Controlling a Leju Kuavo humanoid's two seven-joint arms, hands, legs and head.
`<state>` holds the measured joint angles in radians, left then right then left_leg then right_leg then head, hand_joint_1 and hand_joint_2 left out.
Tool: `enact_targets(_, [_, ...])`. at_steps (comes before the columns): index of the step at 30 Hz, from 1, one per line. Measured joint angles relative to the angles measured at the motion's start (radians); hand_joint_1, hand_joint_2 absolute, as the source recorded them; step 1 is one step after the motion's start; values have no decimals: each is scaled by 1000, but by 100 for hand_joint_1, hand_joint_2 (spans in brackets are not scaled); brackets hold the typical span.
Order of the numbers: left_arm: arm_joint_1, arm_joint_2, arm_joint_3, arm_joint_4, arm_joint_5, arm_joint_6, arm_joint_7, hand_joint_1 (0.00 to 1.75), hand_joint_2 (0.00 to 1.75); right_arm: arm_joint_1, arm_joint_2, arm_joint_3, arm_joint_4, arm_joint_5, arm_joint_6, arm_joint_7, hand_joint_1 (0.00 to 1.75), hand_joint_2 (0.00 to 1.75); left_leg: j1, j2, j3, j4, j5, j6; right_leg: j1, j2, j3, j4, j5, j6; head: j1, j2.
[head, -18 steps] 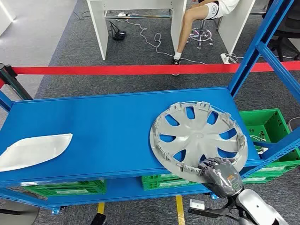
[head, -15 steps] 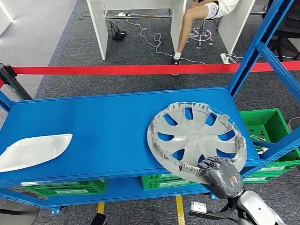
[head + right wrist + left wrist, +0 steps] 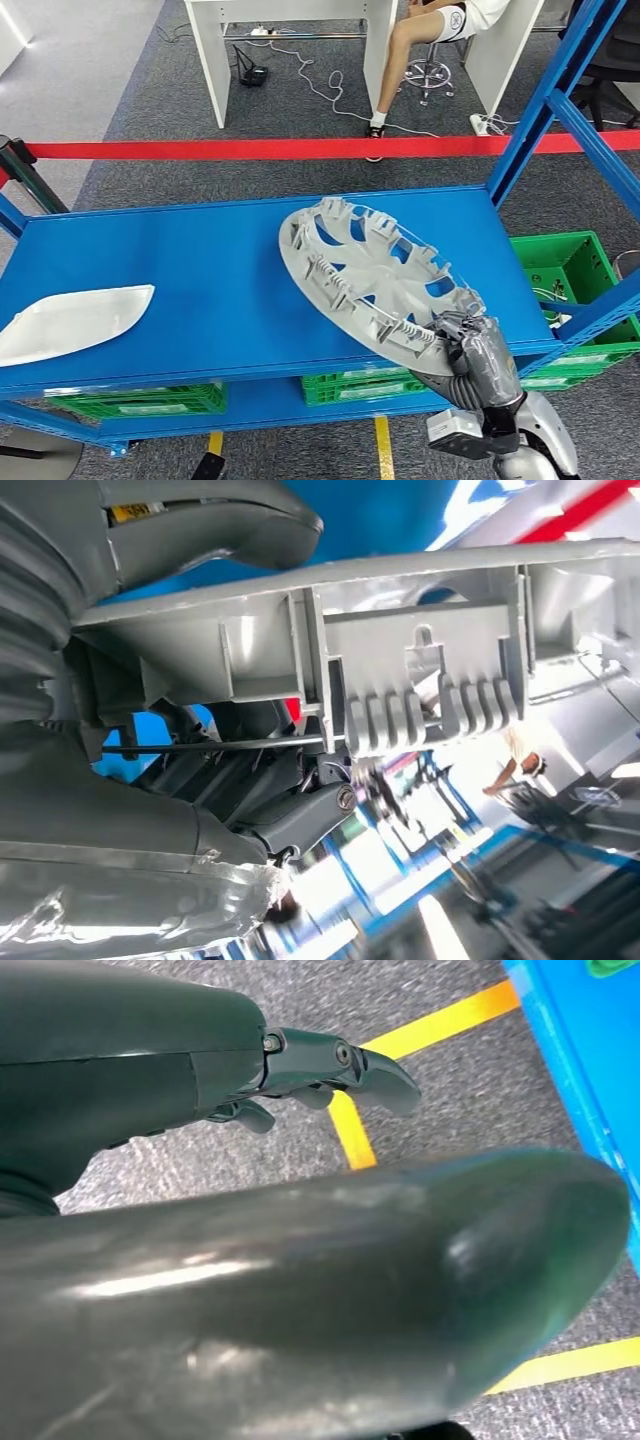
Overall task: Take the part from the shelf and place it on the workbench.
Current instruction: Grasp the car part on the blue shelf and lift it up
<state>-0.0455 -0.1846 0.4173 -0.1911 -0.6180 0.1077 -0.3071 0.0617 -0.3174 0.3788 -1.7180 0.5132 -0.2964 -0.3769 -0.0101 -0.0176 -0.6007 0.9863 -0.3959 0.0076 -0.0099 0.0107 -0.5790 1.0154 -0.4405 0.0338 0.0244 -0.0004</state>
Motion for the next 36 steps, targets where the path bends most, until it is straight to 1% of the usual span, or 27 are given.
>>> enact_targets(2, [0,0,0,0,-8,9,-16,0,175,-4,20,-17,-4,-93,48,-12,175,175,0,0,0,0,0,0,0,0,0,0,0,0,0,0])
enact_targets(6, [0,0,-1,0,-28,26,-57,0,175,-5,55,-63,-9,-299,165,-35,175,175,0,0,0,0,0,0,0,0,0,0,0,0,0,0])
enact_targets(11, [-1,1,-3,0,-61,30,-130,0,175,1,95,-126,-18,-601,367,-37,175,175,0,0,0,0,0,0,0,0,0,0,0,0,0,0])
enact_targets(14, [-1,2,-4,0,-64,33,-151,0,175,4,114,-154,-22,-719,453,-24,175,175,0,0,0,0,0,0,0,0,0,0,0,0,0,0])
enact_targets(17, [-1,2,-4,0,-69,32,-155,0,175,0,134,-174,-23,-801,516,-3,175,175,0,0,0,0,0,0,0,0,0,0,0,0,0,0])
enact_targets(21, [-3,3,-5,0,-66,24,-159,0,175,-16,151,-190,-23,-875,570,18,175,175,0,0,-1,0,0,0,0,0,0,0,0,0,0,0])
enact_targets(29, [-6,3,-3,0,-39,-14,-166,0,175,-35,162,-203,-26,-885,604,12,175,175,0,0,-1,0,0,0,0,0,0,0,0,0,0,0])
enact_targets(36, [-5,4,-1,0,-32,-18,-150,0,175,-50,169,-205,-45,-921,644,17,175,175,0,0,-1,0,0,0,0,0,-1,0,0,0,0,0])
